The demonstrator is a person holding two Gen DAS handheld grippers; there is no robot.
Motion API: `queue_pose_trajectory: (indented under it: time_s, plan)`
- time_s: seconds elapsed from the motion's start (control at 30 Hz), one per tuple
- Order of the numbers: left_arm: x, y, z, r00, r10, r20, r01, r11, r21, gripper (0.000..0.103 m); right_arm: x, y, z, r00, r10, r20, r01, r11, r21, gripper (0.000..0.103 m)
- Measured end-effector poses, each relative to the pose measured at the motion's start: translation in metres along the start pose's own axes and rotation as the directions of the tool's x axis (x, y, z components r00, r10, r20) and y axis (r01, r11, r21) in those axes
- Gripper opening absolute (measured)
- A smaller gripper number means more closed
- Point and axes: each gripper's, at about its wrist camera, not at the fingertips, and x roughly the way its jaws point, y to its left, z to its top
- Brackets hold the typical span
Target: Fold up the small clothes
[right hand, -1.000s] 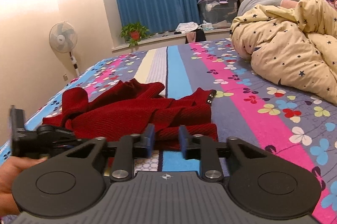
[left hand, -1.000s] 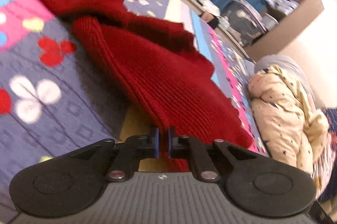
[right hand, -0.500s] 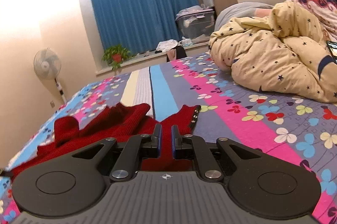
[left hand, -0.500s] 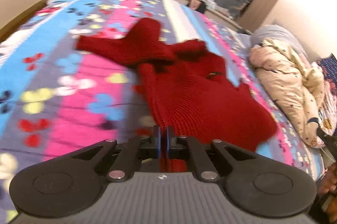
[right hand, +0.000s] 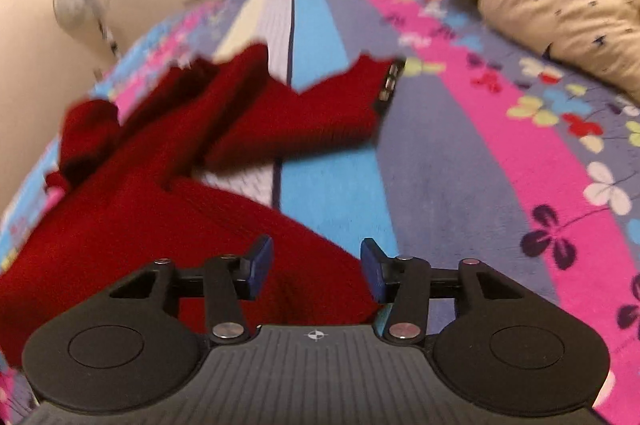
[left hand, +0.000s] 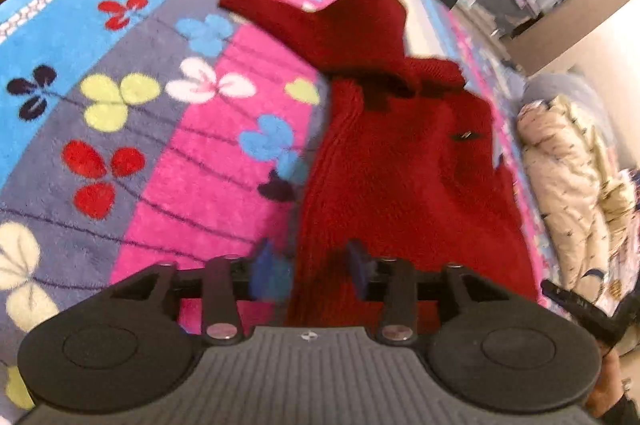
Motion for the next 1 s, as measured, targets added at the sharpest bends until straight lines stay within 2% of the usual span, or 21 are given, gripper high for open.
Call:
queue_pose_trajectory:
  time_s: [0.13,0.27,0.33,0.37,0.4,0.43,0.47,0.5,0.6,0.67,0.73,0.77,0.83,0.9,0.93,0.97,1.0]
  plan:
    - [0.014,-0.006,-0.002,0.999,0.002,-0.045,-0.001,1.0,0.022,0.049,0.045,0.005,-0.005,0.993,-0.033,-0.117,0.025,0.998,-0.065,0.065]
    - [0.027,-0.016,-0.008,0.996,0.015,-0.082,-0.009,0.997,0.075,0.049,0.056,0.024,-0.015,0.989,-0.09,-0.12,0.07,0.985,-0.159,0.067]
    - [0.033,-0.022,-0.011,0.995,0.016,-0.099,-0.005,0.994,0.111,0.048,0.05,0.032,-0.021,0.99,-0.065,-0.124,0.036,0.975,-0.22,0.06]
    - [0.036,-0.025,-0.013,0.994,0.015,-0.106,-0.002,0.992,0.127,0.048,0.047,0.034,-0.022,0.991,-0.043,-0.129,0.01,0.97,-0.243,0.051]
    - [0.037,-0.027,-0.014,0.994,0.019,-0.107,-0.004,0.99,0.14,0.043,0.044,0.035,-0.024,0.991,-0.021,-0.13,-0.014,0.965,-0.261,0.032]
    - [0.037,-0.029,-0.016,0.994,0.018,-0.105,-0.002,0.989,0.15,0.037,0.041,0.035,-0.025,0.99,0.011,-0.138,-0.049,0.961,-0.271,0.02]
    - [0.036,-0.03,-0.018,0.995,0.012,-0.103,0.004,0.988,0.155,0.026,0.038,0.035,-0.028,0.987,0.04,-0.156,-0.082,0.959,-0.27,0.01]
    - [0.035,-0.031,-0.018,0.995,0.01,-0.099,0.006,0.987,0.161,0.018,0.033,0.035,-0.031,0.987,0.045,-0.153,-0.087,0.956,-0.281,0.009]
    - [0.024,-0.036,-0.023,0.998,-0.001,-0.066,0.014,0.981,0.192,0.014,0.013,0.033,-0.034,0.993,0.047,-0.105,-0.078,0.947,-0.311,0.007]
    - [0.011,-0.037,-0.025,0.999,-0.025,-0.031,0.031,0.977,0.212,0.013,-0.009,0.023,-0.03,0.995,0.084,-0.044,-0.093,0.962,-0.258,0.007]
    - [-0.011,-0.034,-0.026,0.997,-0.073,0.027,0.065,0.975,0.213,0.012,-0.04,0.007,-0.022,0.99,0.128,0.06,-0.116,0.979,-0.166,0.006]
    - [-0.026,-0.029,-0.027,0.992,-0.112,0.06,0.097,0.974,0.203,0.011,-0.06,-0.005,-0.019,0.978,0.166,0.124,-0.153,0.982,-0.108,0.006]
    - [-0.052,-0.018,-0.03,0.978,-0.178,0.111,0.156,0.97,0.188,0.011,-0.101,-0.025,-0.021,0.94,0.236,0.245,-0.236,0.971,-0.032,0.006]
    - [-0.065,-0.007,-0.035,0.978,-0.174,0.115,0.151,0.97,0.19,0.011,-0.131,-0.046,-0.031,0.899,0.3,0.32,-0.321,0.947,0.016,0.006]
    - [-0.064,-0.004,-0.036,0.983,-0.154,0.097,0.132,0.972,0.195,0.011,-0.139,-0.054,-0.036,0.892,0.318,0.32,-0.346,0.938,0.033,0.006]
    - [-0.06,-0.001,-0.037,0.99,-0.127,0.065,0.112,0.973,0.202,0.011,-0.141,-0.06,-0.041,0.901,0.326,0.286,-0.352,0.935,0.045,0.006]
    - [-0.052,0.0,-0.039,0.996,-0.091,0.024,0.084,0.973,0.215,0.011,-0.136,-0.062,-0.046,0.922,0.32,0.217,-0.338,0.94,0.05,0.006]
